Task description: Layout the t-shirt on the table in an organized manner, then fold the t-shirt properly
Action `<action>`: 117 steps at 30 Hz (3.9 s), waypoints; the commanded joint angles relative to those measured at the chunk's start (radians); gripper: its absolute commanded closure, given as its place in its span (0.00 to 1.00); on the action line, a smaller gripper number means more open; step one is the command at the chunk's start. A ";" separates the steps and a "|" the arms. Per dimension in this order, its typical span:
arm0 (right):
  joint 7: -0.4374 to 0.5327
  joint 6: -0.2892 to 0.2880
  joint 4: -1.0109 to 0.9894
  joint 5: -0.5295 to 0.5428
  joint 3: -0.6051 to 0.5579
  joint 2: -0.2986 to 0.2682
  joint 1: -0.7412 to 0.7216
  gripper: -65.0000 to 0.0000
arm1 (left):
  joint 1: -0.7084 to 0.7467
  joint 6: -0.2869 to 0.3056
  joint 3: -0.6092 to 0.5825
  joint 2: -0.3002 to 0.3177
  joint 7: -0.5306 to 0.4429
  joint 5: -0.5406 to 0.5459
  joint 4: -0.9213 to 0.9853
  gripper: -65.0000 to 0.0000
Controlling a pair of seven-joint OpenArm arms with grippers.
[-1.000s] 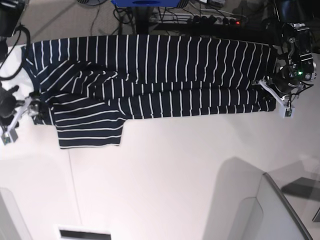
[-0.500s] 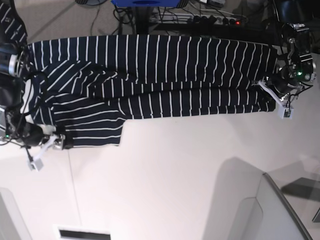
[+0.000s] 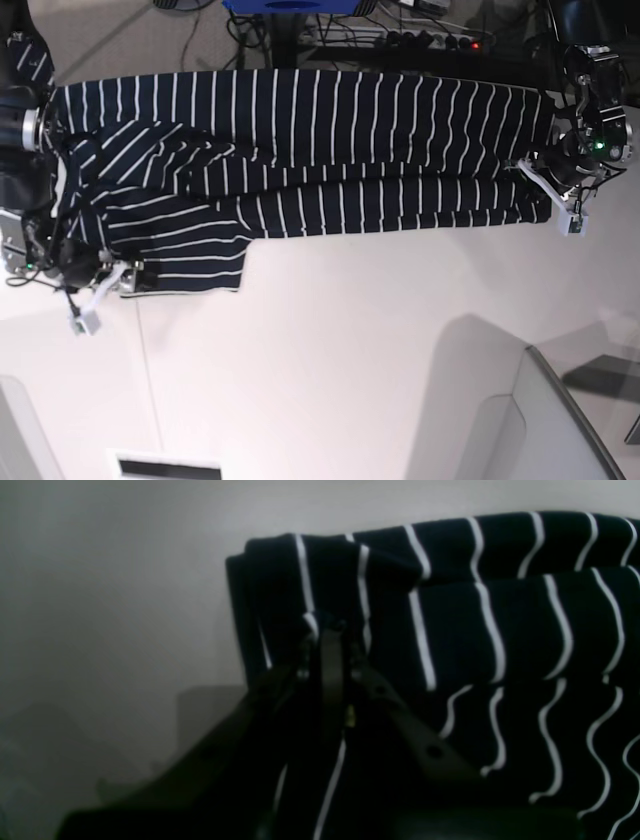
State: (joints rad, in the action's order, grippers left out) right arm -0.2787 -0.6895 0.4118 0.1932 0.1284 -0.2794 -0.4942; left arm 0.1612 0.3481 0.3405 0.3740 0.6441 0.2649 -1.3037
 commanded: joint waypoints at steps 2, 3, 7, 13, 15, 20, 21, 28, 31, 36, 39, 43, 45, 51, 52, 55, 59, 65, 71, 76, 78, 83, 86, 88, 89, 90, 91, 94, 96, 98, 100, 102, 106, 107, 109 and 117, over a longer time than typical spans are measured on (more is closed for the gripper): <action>-0.004 -0.003 0.009 0.001 0.001 -0.002 -0.019 0.52 | -0.007 0.001 0.007 0.020 -0.014 0.004 -0.017 1.00; -0.004 -0.003 0.009 0.001 0.001 0.001 -0.019 0.63 | -0.007 0.001 0.007 0.020 -0.014 0.004 -0.017 1.00; -0.003 -0.003 0.019 0.001 0.001 0.002 -0.024 1.00 | -0.007 0.001 0.007 0.020 -0.014 0.004 -0.017 1.00; -0.057 -0.009 0.243 0.005 0.003 0.007 0.052 1.00 | -0.007 0.001 -0.001 0.020 -0.014 0.004 -0.017 1.00; -0.159 -0.009 0.388 0.005 0.003 0.007 0.107 1.00 | -0.007 0.001 -0.001 0.020 -0.014 0.004 -0.017 1.00; -0.388 -0.009 0.760 0.007 0.004 0.038 0.269 1.00 | -0.007 0.001 -0.002 0.020 -0.014 0.004 -0.017 1.00; -0.422 -0.009 0.844 0.007 0.004 0.044 0.312 1.00 | -0.007 -0.001 -0.002 0.020 -0.014 0.004 -0.017 1.00; -0.595 -0.009 1.287 0.007 0.004 0.105 0.533 1.00 | -0.005 -0.002 0.001 0.023 -0.014 0.004 -0.017 1.00; -0.638 -0.009 1.410 0.007 0.004 0.110 0.605 1.00 | -0.004 -0.004 0.004 0.024 -0.013 0.004 -0.017 1.00; -0.701 -0.009 1.492 0.007 0.004 0.121 0.696 1.00 | 0.010 -0.004 0.007 0.026 -0.013 0.004 -0.030 1.00; -0.703 -0.009 1.492 0.007 0.004 0.138 0.748 1.00 | 0.013 -0.004 0.007 0.026 -0.011 0.004 -0.032 1.00; -0.710 -0.009 1.538 0.007 0.004 0.165 0.819 1.00 | 0.018 -0.004 0.006 0.026 -0.011 0.004 -0.032 1.00; -0.710 -0.009 1.559 0.015 0.001 0.174 0.849 1.00 | 0.018 -0.004 0.001 0.026 -0.011 0.004 -0.032 1.00; -0.770 -0.009 1.558 0.125 0.003 0.176 0.879 1.00 | 0.018 -0.004 -0.001 0.026 -0.011 0.003 -0.032 1.00; -0.772 -0.009 1.558 0.139 0.003 0.176 0.885 1.00 | 0.018 -0.004 -0.002 0.026 -0.011 0.003 -0.032 1.00; -0.778 -0.009 1.554 0.148 0.003 0.179 0.891 1.00 | 0.018 -0.004 -0.002 0.026 -0.011 0.003 -0.032 1.00; -0.773 -0.006 1.548 0.148 0.003 0.182 0.900 1.00 | 0.018 -0.004 -0.002 0.027 -0.011 0.003 -0.032 1.00; -0.770 -0.005 1.515 0.148 0.004 0.185 0.900 0.68 | 0.018 -0.004 -0.002 0.027 -0.008 0.003 -0.033 1.00; -0.747 -0.005 1.515 0.148 0.004 0.185 0.900 0.27 | 0.018 -0.004 -0.001 0.039 -0.007 0.003 -0.033 0.98; -0.678 -0.003 1.513 0.145 0.004 0.185 0.912 0.27 | 0.059 -0.004 0.007 0.047 -0.005 0.003 -0.093 0.40; -0.676 -0.003 1.513 0.145 0.004 0.185 0.911 0.27 | 0.087 -0.004 0.009 0.047 0.012 0.004 -0.133 0.19; -0.650 -0.003 1.513 0.145 0.004 0.185 0.909 0.27 | 0.142 -0.001 0.075 0.036 0.059 0.012 -0.258 0.04; -0.650 -0.003 1.512 0.144 0.004 0.185 0.908 0.27 | 0.174 0.003 0.170 -0.005 0.089 0.012 -0.351 0.04; -0.650 -0.003 1.512 0.144 0.004 0.184 0.908 0.27 | 0.208 0.016 0.230 -0.023 0.121 0.012 -0.409 0.04; -0.650 -0.003 1.512 0.144 0.004 0.184 0.908 0.27 | 0.216 0.039 0.253 -0.030 0.127 0.012 -0.426 0.04; -0.650 -0.003 1.512 0.144 0.004 0.184 0.908 0.27 | 0.219 0.059 0.269 -0.036 0.127 0.012 -0.429 0.04; -0.650 -0.003 1.512 0.144 0.004 0.184 0.908 0.27 | 0.219 0.070 0.299 -0.040 0.124 0.012 -0.422 0.05; -0.649 -0.003 1.512 0.144 0.004 0.184 0.908 0.27 | 0.166 0.075 0.366 -0.050 0.122 0.014 -0.299 0.18; -0.647 -0.003 1.512 0.144 0.004 0.184 0.908 0.27 | 0.111 0.141 0.391 -0.050 0.119 0.014 -0.184 0.45; -0.623 -0.003 1.512 0.144 0.003 0.184 0.908 0.27 | 0.076 0.311 0.431 -0.053 0.107 0.014 -0.116 0.82; -0.595 -0.003 1.512 0.144 0.000 0.184 0.914 0.27 | 0.048 0.350 0.477 -0.063 0.085 0.012 -0.061 1.00; -0.587 -0.003 1.508 0.144 0.001 0.184 0.914 0.27 | 0.025 0.350 0.498 -0.069 0.079 0.007 -0.018 1.00; -0.583 -0.003 1.479 0.144 0.001 0.184 0.912 0.27 | 0.018 0.350 0.506 -0.073 0.076 0.014 0.006 1.00; -0.583 -0.003 1.469 0.144 0.000 0.184 0.912 0.27 | 0.018 0.350 0.506 -0.073 0.076 0.014 0.006 1.00; -0.583 -0.003 1.446 0.144 -0.002 0.184 0.909 0.27 | 0.016 0.350 0.507 -0.074 0.076 0.014 0.008 0.97; -0.581 -0.003 1.406 0.144 -0.003 0.182 0.908 0.27 | 0.030 0.350 0.532 -0.066 0.078 0.156 0.014 0.56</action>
State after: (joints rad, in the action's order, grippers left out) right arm -0.8776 -0.6895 1.8019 0.3222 0.1242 -0.0933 0.4160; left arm 0.1913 0.6930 0.8635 0.2806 0.7406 0.4110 -1.2739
